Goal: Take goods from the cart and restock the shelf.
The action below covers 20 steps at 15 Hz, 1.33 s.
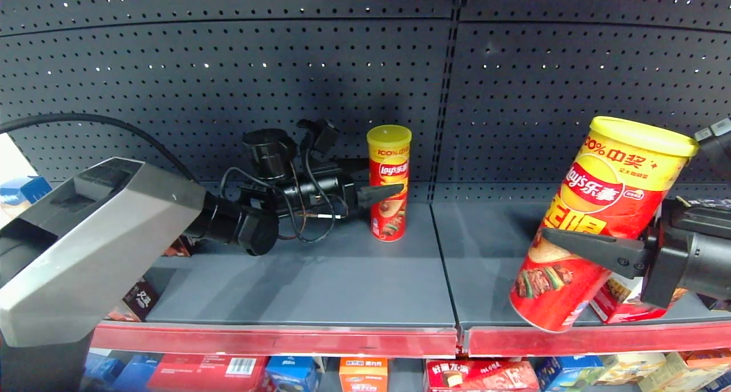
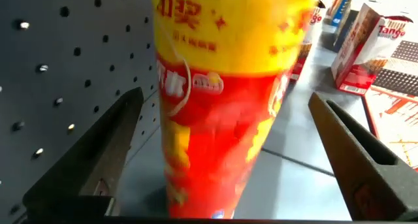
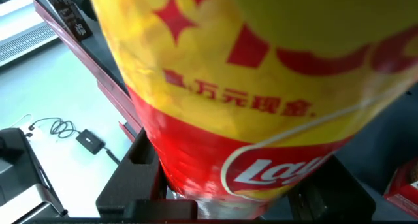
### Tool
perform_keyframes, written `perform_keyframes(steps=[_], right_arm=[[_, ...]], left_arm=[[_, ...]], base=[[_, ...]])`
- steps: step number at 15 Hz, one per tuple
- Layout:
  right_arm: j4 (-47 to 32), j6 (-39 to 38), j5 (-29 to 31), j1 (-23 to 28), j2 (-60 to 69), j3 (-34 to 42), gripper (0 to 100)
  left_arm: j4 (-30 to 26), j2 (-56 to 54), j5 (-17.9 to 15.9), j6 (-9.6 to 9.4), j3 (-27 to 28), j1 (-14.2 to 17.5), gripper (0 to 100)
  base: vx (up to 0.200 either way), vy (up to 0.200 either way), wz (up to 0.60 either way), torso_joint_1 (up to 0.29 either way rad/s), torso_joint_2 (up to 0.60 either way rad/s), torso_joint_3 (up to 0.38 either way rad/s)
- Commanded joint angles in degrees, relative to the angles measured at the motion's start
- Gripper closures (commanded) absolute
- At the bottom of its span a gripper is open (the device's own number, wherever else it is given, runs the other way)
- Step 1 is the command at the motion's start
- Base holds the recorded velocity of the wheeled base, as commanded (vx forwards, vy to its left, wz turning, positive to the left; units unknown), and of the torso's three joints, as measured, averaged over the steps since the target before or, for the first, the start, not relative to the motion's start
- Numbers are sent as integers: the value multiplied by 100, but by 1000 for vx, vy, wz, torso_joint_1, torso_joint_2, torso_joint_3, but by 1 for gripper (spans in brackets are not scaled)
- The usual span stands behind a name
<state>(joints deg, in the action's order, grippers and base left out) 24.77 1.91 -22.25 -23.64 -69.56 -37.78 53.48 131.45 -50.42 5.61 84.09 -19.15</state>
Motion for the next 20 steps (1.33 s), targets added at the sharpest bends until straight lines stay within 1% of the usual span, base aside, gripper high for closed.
perform_keyframes(steps=[1, 3, 5, 7, 8, 11, 15, 19, 20], right_arm=[[1, 2, 1, 8, -23, -10, 100], [1, 2, 1, 35, -40, -28, 100], [1, 2, 1, 43, -40, -19, 100], [10, 2, 1, 43, -40, -10, 100], [10, 2, 1, 43, -40, -10, 100], [10, 2, 1, 43, -40, -1, 100], [1, -42, -8, 70, -14, 7, 100], [10, -42, -8, 79, 4, 104, 100], [10, -42, -8, 79, 4, 104, 100]], left_arm=[[-48, 162, 6, 2, 327, -115, 0], [-136, 232, 6, 11, 450, -150, 0], [-224, 232, 23, 11, 450, -177, 0], [-154, 320, 59, 11, 512, -177, 0], [-162, 329, 59, 11, 529, -177, 100], [-171, 320, 261, 11, 538, -247, 100], [-57, 302, 278, 11, 450, -265, 100], [5, -172, 270, 19, -51, -282, 100], [13, -375, 261, 19, -297, -300, 100]], base=[[0, 0, 0, 0, 0, 0], [0, 0, 0, 0, 0, 0], [0, 0, 0, 0, 0, 0], [0, 0, 0, 0, 0, 0], [0, 0, 0, 0, 0, 0], [0, 0, 0, 0, 0, 0], [0, 0, 0, 0, 0, 0], [0, 0, 0, 0, 0, 0], [0, 0, 0, 0, 0, 0]])
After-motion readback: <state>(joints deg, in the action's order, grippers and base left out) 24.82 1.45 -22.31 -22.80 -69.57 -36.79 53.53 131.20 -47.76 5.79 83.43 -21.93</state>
